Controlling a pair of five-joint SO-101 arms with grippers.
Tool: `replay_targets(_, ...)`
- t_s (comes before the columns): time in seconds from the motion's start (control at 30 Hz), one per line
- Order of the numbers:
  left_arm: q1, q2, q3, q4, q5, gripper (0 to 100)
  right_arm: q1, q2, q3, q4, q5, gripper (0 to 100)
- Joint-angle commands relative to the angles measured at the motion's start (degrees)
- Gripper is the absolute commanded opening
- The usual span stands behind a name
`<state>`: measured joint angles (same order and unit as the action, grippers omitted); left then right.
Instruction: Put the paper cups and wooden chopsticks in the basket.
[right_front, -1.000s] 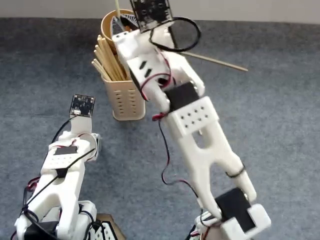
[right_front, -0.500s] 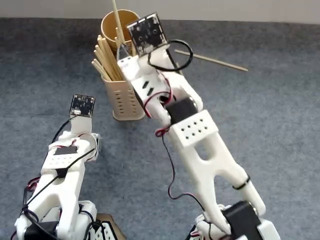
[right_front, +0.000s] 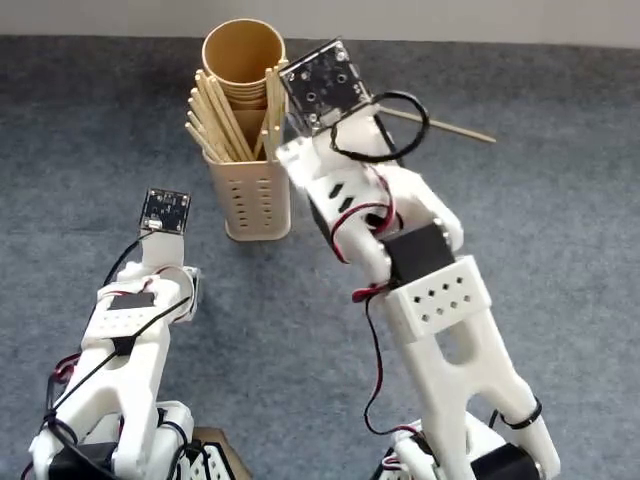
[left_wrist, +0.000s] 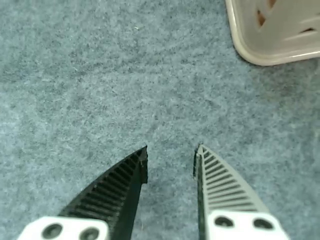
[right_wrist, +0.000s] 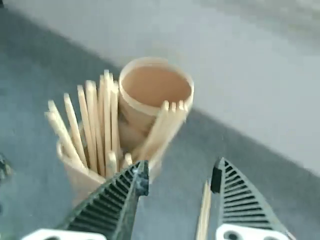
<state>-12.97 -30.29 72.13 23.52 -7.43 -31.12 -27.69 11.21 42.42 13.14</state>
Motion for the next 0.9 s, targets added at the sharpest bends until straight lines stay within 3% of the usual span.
replay_targets(0.0,0.92,-0.84,-0.22,-0.79,-0.35,18,4.97,5.49,-7.52,16.31,5.19,21.0)
replay_targets(0.17,0.92,-0.84,-0.13,-0.79,-0.35,18,11.3,19.91,-15.78,22.81,5.45,21.0)
replay_targets(0.47,0.92,-0.84,-0.13,-0.79,-0.35,18,11.82,45.67,-25.01,22.99,8.35,21.0)
replay_targets(0.87,0.92,-0.84,-0.13,-0.7,-0.35,18,18.68,62.02,-30.37,22.73,8.7,21.0)
